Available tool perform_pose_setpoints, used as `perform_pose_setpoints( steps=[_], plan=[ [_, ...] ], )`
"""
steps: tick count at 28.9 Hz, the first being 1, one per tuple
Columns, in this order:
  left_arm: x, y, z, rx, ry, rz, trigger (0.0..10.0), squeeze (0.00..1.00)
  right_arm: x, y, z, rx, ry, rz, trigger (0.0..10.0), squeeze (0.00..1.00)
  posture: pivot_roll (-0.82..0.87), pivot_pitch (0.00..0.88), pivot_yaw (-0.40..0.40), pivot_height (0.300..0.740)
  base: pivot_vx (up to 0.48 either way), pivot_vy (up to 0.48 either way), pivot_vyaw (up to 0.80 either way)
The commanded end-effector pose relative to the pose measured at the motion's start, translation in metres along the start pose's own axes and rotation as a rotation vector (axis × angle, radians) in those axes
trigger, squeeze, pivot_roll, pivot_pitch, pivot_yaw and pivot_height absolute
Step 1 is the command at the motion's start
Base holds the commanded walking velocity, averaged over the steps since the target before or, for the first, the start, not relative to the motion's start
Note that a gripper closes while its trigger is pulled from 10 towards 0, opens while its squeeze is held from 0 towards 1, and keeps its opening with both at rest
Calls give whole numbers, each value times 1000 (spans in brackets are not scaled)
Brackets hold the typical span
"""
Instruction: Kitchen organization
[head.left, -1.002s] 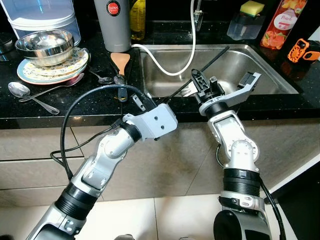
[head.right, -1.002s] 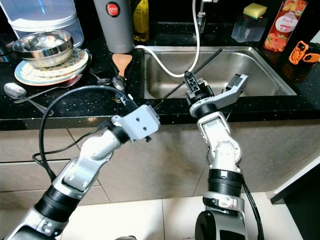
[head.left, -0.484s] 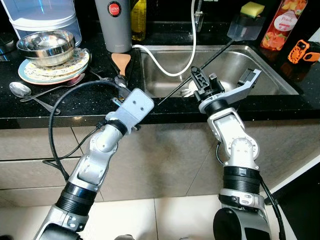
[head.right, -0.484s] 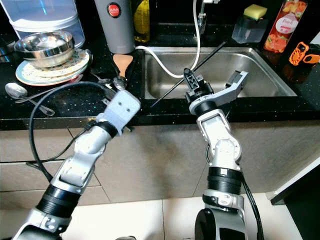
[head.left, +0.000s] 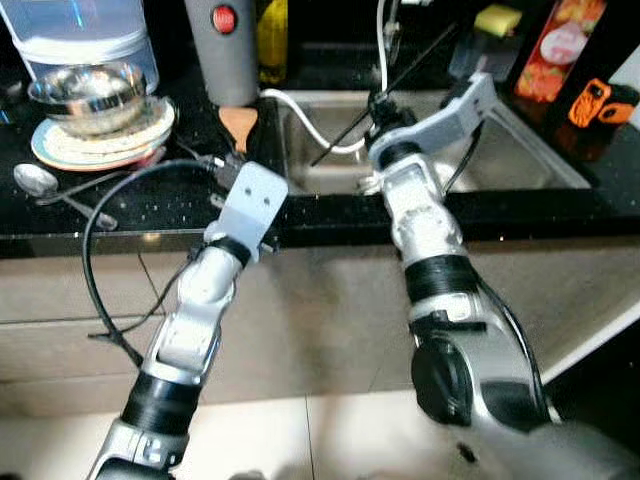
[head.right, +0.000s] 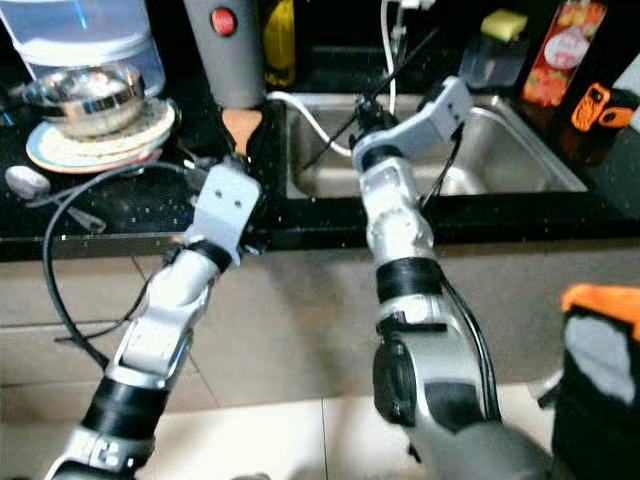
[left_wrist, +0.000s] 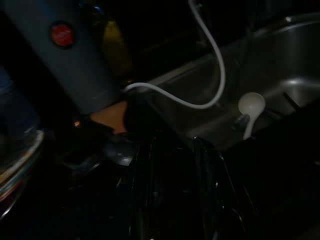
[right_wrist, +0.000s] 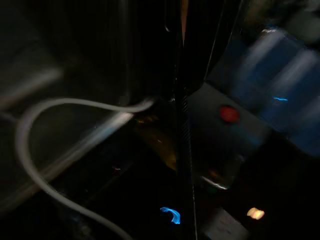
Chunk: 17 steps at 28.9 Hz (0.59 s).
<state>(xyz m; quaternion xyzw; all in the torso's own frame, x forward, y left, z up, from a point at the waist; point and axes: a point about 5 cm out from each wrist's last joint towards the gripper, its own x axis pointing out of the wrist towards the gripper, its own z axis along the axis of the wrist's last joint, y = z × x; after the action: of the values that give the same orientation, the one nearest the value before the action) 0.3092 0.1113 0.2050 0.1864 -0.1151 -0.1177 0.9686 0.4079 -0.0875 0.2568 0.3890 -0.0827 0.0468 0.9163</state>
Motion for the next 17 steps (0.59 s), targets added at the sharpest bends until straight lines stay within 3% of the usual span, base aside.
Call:
perform_pose_setpoints(
  steps=[1,2,3,4,6,8,9,11,12,17],
  plan=[
    [-3,-4,-1,-13,19,4,10000,0,1,-5,-3,-52,-3,-46,10000,0,261,48,-81,740,0,0,0],
    [-5,-3,-1,-11,23,13,10000,0,1,-6,-6,-125,-7,-68,10000,8,289,58,-97,740,0,0,0],
    [-5,-3,-1,-11,23,13,10000,0,1,-6,-6,-125,-7,-68,10000,8,289,58,-97,740,0,0,0],
    [-9,-1,-2,-7,31,29,10000,0,1,-5,-10,-235,-9,-79,10000,1000,302,61,-104,740,0,0,0],
    [-16,5,-4,-3,51,66,10000,0,0,-9,-14,-393,-32,-95,10000,1000,327,65,-118,740,0,0,0],
    [-22,9,-7,0,67,91,10000,0,0,-14,-10,-408,-66,-127,10000,1000,337,63,-129,740,0,0,0],
    [-23,11,-8,2,72,98,10000,0,2,-16,-4,-381,-89,-135,10000,761,337,63,-129,740,0,0,0],
    [-24,11,-8,2,75,102,10000,0,3,-17,-1,-360,-103,-139,10000,761,337,63,-129,740,0,0,0],
    [-23,11,-8,2,76,103,10000,0,4,-19,7,-332,-132,-157,10000,0,334,54,-130,740,0,0,0],
    [-19,9,-6,-1,72,98,10000,0,9,-24,28,-279,-198,-202,10000,0,323,45,-125,740,0,0,0]
  ],
)
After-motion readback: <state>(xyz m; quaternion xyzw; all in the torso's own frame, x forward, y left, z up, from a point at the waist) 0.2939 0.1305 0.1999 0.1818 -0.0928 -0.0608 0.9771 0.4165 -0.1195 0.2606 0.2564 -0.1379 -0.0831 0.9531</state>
